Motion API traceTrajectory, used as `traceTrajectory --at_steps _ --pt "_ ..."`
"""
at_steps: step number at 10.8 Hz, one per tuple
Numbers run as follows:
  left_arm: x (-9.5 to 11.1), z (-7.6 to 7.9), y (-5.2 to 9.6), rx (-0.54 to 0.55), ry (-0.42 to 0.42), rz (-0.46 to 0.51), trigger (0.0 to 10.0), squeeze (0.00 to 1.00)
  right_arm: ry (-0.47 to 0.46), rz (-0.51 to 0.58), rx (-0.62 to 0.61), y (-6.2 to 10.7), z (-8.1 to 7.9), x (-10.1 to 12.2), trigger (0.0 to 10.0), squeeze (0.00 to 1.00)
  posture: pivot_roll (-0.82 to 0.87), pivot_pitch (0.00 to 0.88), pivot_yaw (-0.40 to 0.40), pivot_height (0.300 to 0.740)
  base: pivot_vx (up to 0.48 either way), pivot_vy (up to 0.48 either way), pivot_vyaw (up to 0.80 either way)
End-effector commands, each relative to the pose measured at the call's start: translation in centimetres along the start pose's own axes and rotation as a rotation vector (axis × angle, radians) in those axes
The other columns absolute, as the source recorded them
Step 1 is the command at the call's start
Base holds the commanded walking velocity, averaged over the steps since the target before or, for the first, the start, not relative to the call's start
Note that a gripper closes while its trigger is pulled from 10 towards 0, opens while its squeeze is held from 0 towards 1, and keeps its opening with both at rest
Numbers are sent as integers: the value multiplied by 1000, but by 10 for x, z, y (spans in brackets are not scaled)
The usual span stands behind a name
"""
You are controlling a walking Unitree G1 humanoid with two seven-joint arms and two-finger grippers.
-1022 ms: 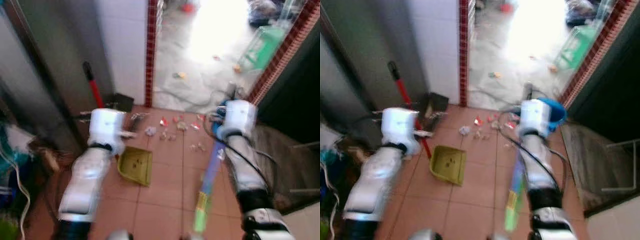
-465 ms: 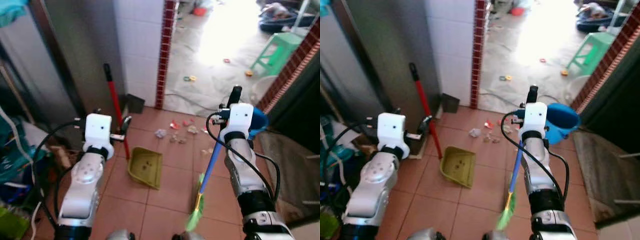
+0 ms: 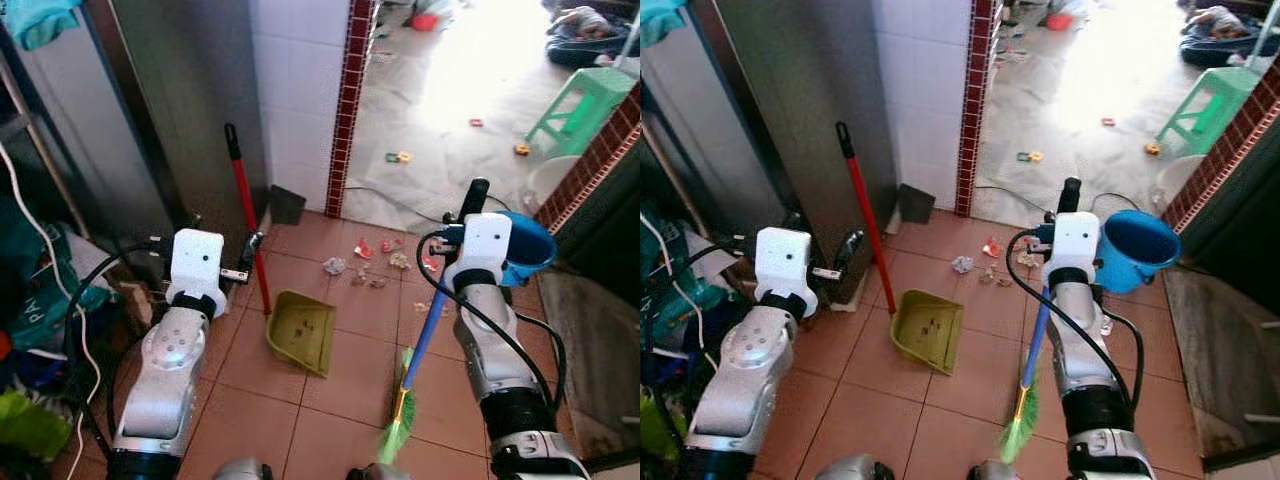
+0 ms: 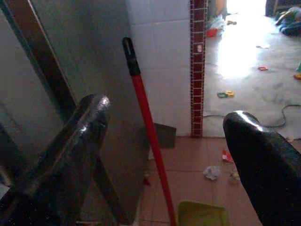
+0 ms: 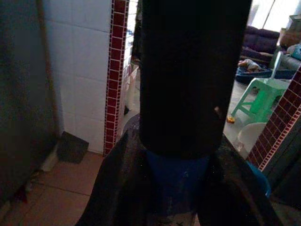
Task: Sweep floor
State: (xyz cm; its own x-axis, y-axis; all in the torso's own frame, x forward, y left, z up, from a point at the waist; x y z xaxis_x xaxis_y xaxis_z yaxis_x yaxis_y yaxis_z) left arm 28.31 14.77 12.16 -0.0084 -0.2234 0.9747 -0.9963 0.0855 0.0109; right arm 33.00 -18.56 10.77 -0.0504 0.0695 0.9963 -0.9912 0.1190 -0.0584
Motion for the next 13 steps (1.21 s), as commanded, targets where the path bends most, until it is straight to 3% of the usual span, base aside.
traceTrajectory --at_steps 1,4,9,13 --pt "-1 2 0 4 -28 1 10000 0 7 19 -1 0 2 4 10000 0 100 40 -44 740 0 0 0" --pt "2 7 2 -17 22 11 10000 0 -4 19 10 -1 -3 4 10000 0 102 37 -46 740 0 0 0" --pt "9 1 2 15 38 42 10000 0 -4 3 -11 4 5 -1 10000 0 99 35 -34 740 0 0 0" --pt "16 5 -1 -8 51 63 10000 0 -8 5 -8 4 3 0 10000 0 94 32 -32 740 0 0 -750"
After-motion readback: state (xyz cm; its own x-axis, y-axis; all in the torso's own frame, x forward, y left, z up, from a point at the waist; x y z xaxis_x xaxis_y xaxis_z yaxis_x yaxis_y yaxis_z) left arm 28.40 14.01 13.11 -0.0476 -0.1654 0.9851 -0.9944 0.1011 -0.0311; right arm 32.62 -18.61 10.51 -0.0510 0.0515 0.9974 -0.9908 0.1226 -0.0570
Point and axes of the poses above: a point about 5 cm out from each wrist's last joint towards the gripper, its own y axis pointing back from the gripper into the wrist, its own x axis along the axis of the wrist's last joint, z = x × y, the point moved 1 cm from there along -y, pointing out of the wrist towards the gripper, and after that the axes turned 3 degrees about -y, right-handed, at the moved point
